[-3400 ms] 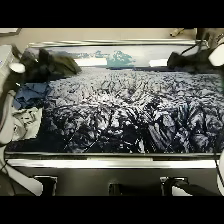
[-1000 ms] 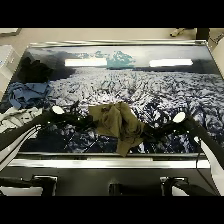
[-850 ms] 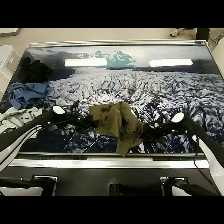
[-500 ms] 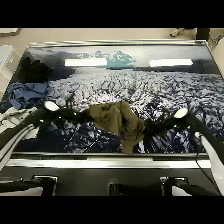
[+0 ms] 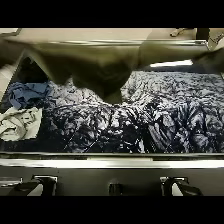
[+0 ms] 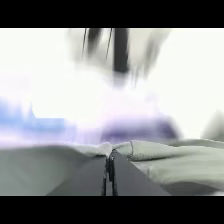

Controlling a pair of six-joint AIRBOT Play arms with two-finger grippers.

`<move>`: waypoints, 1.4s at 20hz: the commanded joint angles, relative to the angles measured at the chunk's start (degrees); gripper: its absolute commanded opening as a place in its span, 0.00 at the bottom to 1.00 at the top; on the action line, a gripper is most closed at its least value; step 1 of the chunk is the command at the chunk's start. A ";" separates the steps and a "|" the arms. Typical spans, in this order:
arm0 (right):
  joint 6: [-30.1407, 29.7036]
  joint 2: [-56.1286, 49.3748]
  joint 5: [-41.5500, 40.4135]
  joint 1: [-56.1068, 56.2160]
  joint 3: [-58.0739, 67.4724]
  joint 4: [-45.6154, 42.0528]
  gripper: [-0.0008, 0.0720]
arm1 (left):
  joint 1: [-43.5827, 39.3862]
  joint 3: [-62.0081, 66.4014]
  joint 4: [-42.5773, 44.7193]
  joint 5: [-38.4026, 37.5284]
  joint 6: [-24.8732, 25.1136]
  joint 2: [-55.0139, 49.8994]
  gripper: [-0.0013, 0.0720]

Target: Fold the clothes and pants, and hang the long-sleeved shirts on hangers.

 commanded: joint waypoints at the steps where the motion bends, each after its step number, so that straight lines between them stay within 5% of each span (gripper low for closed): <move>1: 0.83 9.94 -4.15 -0.74 3.50 -0.94 0.07 | 0.70 2.84 0.28 10.49 -0.02 12.04 0.05; 8: 7.54 14.01 -11.69 -0.74 3.50 1.22 0.07 | 0.70 2.80 0.28 12.85 -3.19 17.81 0.05; 11: 7.58 10.01 -0.59 -0.74 3.48 -2.43 0.07 | 0.70 1.07 1.20 9.90 -3.19 14.19 0.05; 14: 8.11 0.66 17.64 -0.74 1.14 -5.07 0.07 | 0.68 -6.05 2.89 -1.90 -3.23 7.34 0.05; 17: 8.00 -10.32 18.78 0.04 -8.11 -4.98 0.07 | -2.21 -19.10 2.84 -9.84 -3.65 -0.90 0.05; 21: 10.32 -26.86 9.29 0.50 -18.91 9.40 0.07 | -8.72 -35.80 -4.26 -8.15 -3.56 -11.13 0.05; 24: 5.90 -36.28 11.32 0.48 -20.00 19.21 0.09 | -8.85 -38.03 -8.66 -7.56 -3.39 -16.37 0.05; 25: 3.67 -37.33 12.63 0.42 -19.80 20.15 0.42 | -8.11 -37.66 -9.73 -7.54 -2.45 -16.70 0.05; 26: 0.59 -37.48 15.28 0.15 -19.50 19.93 0.93 | -7.17 -37.03 -9.92 -7.61 -1.03 -16.48 0.05; 28: -1.55 -36.68 22.73 -0.37 -19.39 15.04 0.98 | -4.76 -35.39 -9.92 -7.89 1.14 -16.09 0.05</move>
